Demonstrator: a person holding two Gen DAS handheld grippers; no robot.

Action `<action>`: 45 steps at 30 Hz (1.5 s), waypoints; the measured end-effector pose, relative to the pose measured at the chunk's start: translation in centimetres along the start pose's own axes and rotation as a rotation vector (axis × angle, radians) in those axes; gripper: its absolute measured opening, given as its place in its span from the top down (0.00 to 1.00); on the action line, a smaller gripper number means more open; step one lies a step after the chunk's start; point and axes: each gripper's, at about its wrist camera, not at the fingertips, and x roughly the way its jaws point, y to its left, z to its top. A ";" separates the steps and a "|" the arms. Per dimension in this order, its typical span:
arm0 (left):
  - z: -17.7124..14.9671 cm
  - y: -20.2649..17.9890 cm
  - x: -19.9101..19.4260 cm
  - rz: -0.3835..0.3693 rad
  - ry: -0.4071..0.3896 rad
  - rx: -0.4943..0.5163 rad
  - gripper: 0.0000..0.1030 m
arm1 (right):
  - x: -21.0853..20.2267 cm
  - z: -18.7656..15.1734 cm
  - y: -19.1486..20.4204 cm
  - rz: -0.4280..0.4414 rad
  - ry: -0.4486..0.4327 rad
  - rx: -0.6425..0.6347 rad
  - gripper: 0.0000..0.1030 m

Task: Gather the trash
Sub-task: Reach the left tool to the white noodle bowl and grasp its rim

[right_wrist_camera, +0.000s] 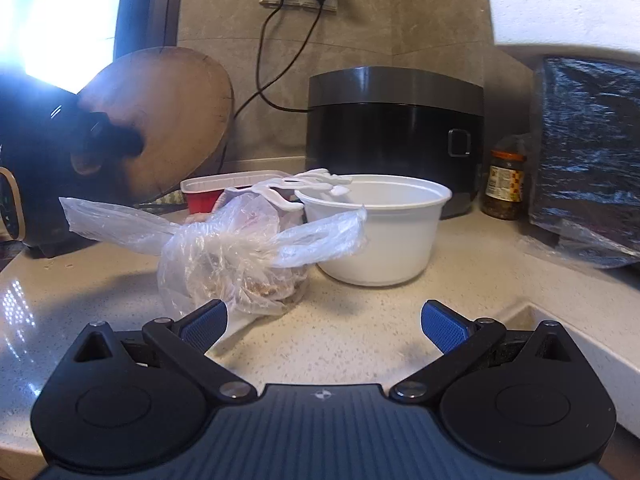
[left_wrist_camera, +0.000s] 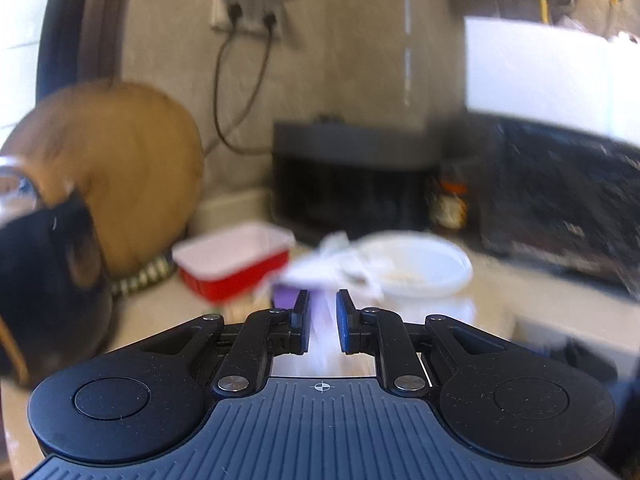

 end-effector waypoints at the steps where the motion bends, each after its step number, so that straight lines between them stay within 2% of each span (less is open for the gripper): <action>1: 0.8 0.3 1.1 -0.024 0.002 -0.024 0.84 | 0.1 0.2 -0.1 0.023 -0.006 0.019 0.00; 4: 3.0 0.8 5.7 -0.183 0.110 -0.142 0.84 | 0.4 0.1 -0.8 0.027 -0.005 0.051 0.00; 6: 4.7 0.2 8.5 -0.255 0.139 -0.163 0.84 | 0.2 0.0 -1.3 0.003 -0.019 0.025 0.00; 8: 6.6 -1.3 10.9 -0.269 0.122 -0.083 0.84 | -0.2 -0.2 -2.0 -0.023 -0.026 0.000 0.00; 10: 8.4 -3.2 13.8 -0.284 0.144 0.031 0.84 | -0.4 -0.1 -3.1 -0.028 -0.017 0.006 0.00; 13: 9.2 -5.6 17.9 -0.227 0.182 0.144 0.83 | -0.4 1.0 -5.7 -0.024 0.008 0.083 0.00; 17: 7.7 -6.0 20.7 -0.209 0.258 0.160 0.83 | -0.5 4.0 -9.4 -0.044 -0.005 0.206 0.00; 21: 5.4 -4.7 19.7 -0.165 0.294 0.175 0.83 | 1.6 7.2 -11.7 -0.060 -0.038 0.273 0.00; 23: 4.3 -3.9 18.6 -0.142 0.309 0.205 0.81 | 3.4 8.4 -12.1 -0.035 0.004 0.270 0.00; 24: 3.7 -3.4 18.1 -0.116 0.326 0.234 0.77 | 4.5 8.7 -12.0 -0.032 0.034 0.251 0.00; 28: 2.4 -1.9 16.1 -0.076 0.370 0.301 0.77 | 6.6 9.1 -11.3 -0.094 0.131 0.158 0.00; 29: 2.5 -1.6 15.7 -0.069 0.378 0.295 0.77 | 6.7 8.8 -11.4 -0.100 0.141 0.165 0.00; 31: 3.0 -0.8 14.6 -0.093 0.340 0.265 0.77 | 6.0 8.3 -11.9 -0.083 0.127 0.204 0.00; 34: 5.3 1.0 13.5 -0.204 0.222 0.083 0.77 | 4.3 7.6 -12.1 -0.112 0.105 0.232 0.00; 36: 6.8 2.1 14.1 -0.251 0.195 -0.042 0.80 | 3.3 7.3 -11.7 -0.145 0.099 0.201 0.00; 38: 8.0 1.7 15.6 -0.254 0.199 -0.066 0.81 | 2.7 7.2 -11.3 -0.147 0.101 0.137 0.00; 41: 8.9 -0.7 19.0 -0.218 0.243 0.029 0.81 | 3.0 7.1 -10.9 -0.061 0.165 0.105 0.00; 43: 8.9 -1.9 21.4 -0.178 0.306 0.095 0.80 | 3.7 6.6 -11.4 0.025 0.234 0.175 0.00; 45: 8.5 -2.5 23.4 -0.140 0.364 0.137 0.80 | 4.1 5.8 -12.2 0.094 0.268 0.249 0.00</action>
